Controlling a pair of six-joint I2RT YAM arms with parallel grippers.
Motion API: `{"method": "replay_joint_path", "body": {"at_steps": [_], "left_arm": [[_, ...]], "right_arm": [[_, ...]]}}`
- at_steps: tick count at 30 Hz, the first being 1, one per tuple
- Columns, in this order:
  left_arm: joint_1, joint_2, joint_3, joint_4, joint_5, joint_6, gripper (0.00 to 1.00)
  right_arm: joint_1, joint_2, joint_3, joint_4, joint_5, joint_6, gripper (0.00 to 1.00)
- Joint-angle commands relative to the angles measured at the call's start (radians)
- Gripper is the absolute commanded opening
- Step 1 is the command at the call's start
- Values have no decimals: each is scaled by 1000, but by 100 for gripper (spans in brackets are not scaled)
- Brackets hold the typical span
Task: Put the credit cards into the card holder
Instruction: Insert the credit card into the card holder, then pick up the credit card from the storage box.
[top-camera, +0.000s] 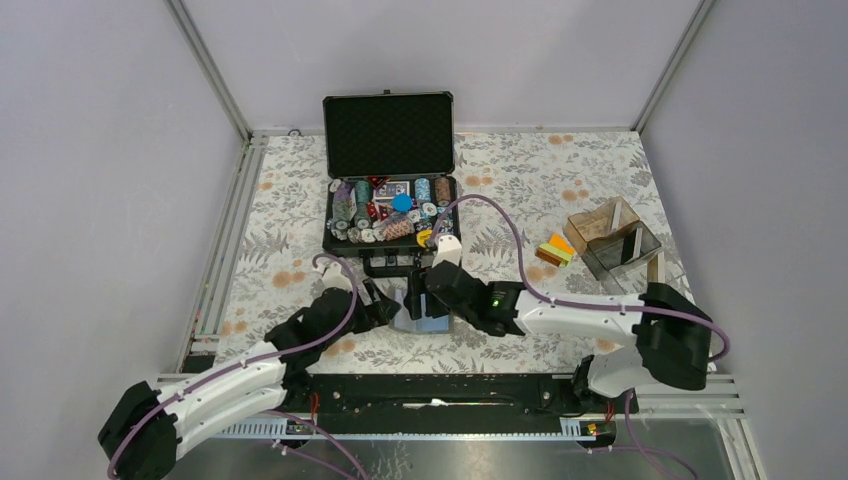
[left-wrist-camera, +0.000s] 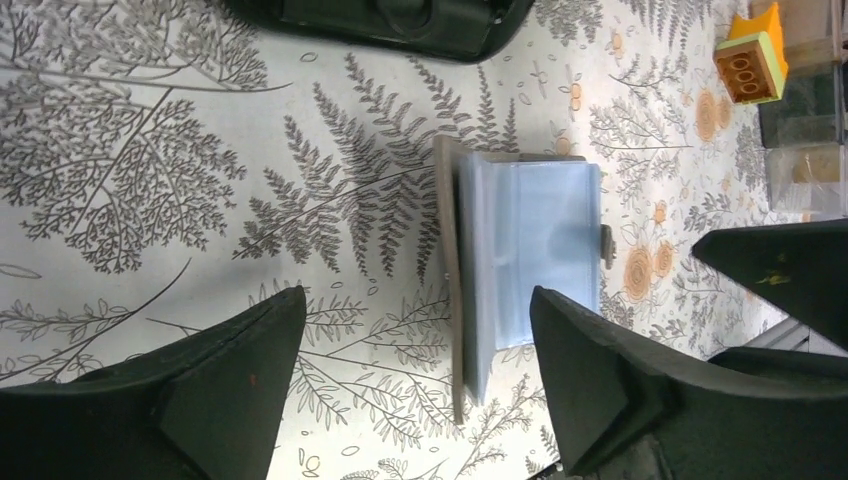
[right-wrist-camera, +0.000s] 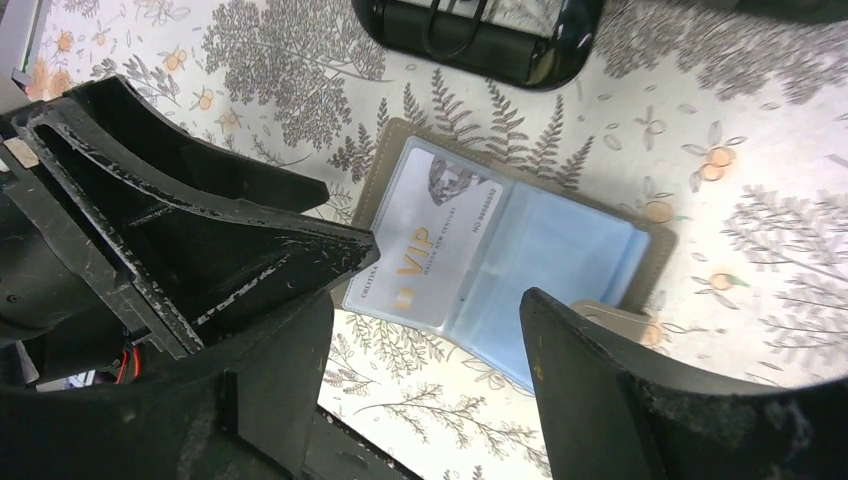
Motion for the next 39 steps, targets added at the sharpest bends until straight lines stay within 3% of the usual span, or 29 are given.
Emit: {"method": "replay_joint_path", "body": {"at_steps": [1, 11, 17, 22, 25, 30, 39], "left_arm": [[13, -25, 95, -57, 35, 71, 88], [95, 78, 315, -190, 178, 192, 99], [297, 180, 603, -429, 355, 398, 99], [421, 245, 782, -508, 387, 517, 99], [433, 291, 789, -487, 396, 515, 99], [432, 376, 665, -377, 543, 455, 98], [395, 492, 666, -429, 571, 518, 98]], "right_arm": [[-25, -93, 75, -165, 93, -94, 77], [-318, -240, 127, -378, 67, -257, 84], [-617, -227, 191, -450, 17, -377, 85], [-891, -174, 229, -441, -27, -439, 85], [-1012, -126, 245, -428, -42, -466, 85], [-1199, -28, 278, -398, -116, -491, 84], [-1308, 155, 395, -405, -104, -538, 84]]}}
